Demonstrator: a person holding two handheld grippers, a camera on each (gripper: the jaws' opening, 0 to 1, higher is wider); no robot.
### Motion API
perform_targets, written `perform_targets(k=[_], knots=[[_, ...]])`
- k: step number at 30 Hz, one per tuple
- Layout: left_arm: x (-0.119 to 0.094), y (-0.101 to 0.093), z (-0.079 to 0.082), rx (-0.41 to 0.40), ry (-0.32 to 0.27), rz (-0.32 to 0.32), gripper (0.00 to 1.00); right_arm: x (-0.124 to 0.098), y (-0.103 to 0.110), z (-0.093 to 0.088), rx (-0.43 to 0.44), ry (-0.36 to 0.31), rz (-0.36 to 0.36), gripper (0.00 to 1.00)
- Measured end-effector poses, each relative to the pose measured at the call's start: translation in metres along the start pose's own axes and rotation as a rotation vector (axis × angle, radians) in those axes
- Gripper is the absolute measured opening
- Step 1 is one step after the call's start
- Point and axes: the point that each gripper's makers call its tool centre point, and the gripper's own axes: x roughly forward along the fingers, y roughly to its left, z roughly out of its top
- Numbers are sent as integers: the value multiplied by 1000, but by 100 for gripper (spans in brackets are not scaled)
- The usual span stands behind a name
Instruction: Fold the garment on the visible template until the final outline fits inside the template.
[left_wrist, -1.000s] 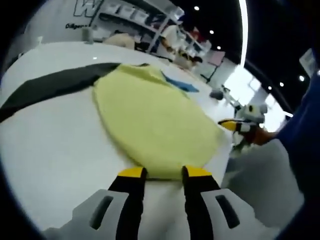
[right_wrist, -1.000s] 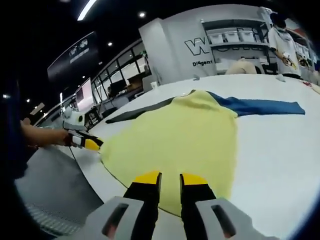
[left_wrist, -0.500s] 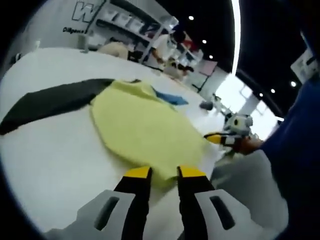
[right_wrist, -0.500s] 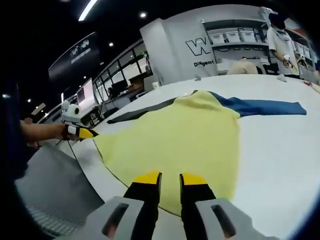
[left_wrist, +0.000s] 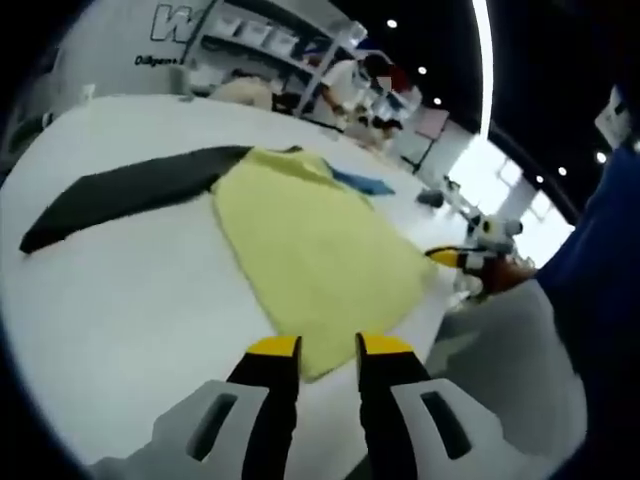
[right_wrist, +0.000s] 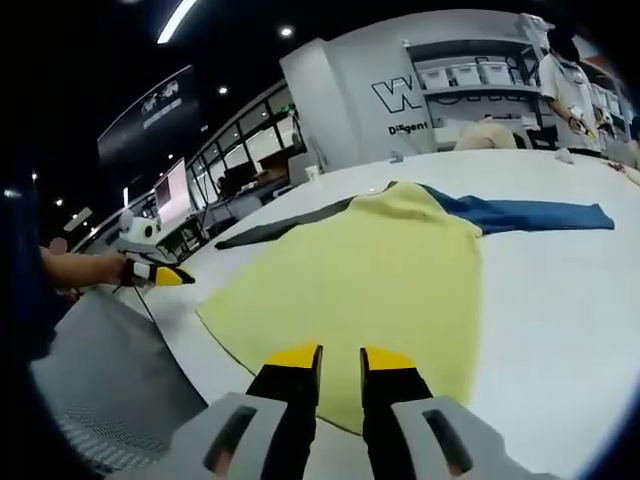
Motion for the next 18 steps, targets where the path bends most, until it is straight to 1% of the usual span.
perform_targets(k=[1,2,3,6,7,8,9,10,12,14,16,18], knots=[[3,1,8,-25,-37,3,25,2,-2,3,4,-4,2,11],[3,1,10,-28,-46,4,26,3,-4,6,5,-7,1,12],[6,4,19,-40,-96,13,28,4,-6,8,8,-11,0,12],[8,6,37,-91,-196,28,36,7,-15,17,13,-27,-7,12],[9,7,45,-120,-242,35,39,10,-20,22,16,-35,-12,12],[9,6,50,-139,-268,24,40,11,-24,26,20,-44,-15,12],[9,9,55,-157,-298,41,42,14,-30,32,23,-56,-19,12],[9,12,57,-159,-309,48,45,16,-34,37,22,-64,-24,12],[10,15,58,-148,-312,64,49,21,-38,47,21,-79,-29,12],[15,14,59,-143,-316,67,50,33,-52,62,17,-102,-39,12],[21,11,58,-140,-313,69,49,41,-57,78,12,-130,-45,13],[34,4,48,-109,-267,70,50,57,-66,98,14,-155,-45,13]])
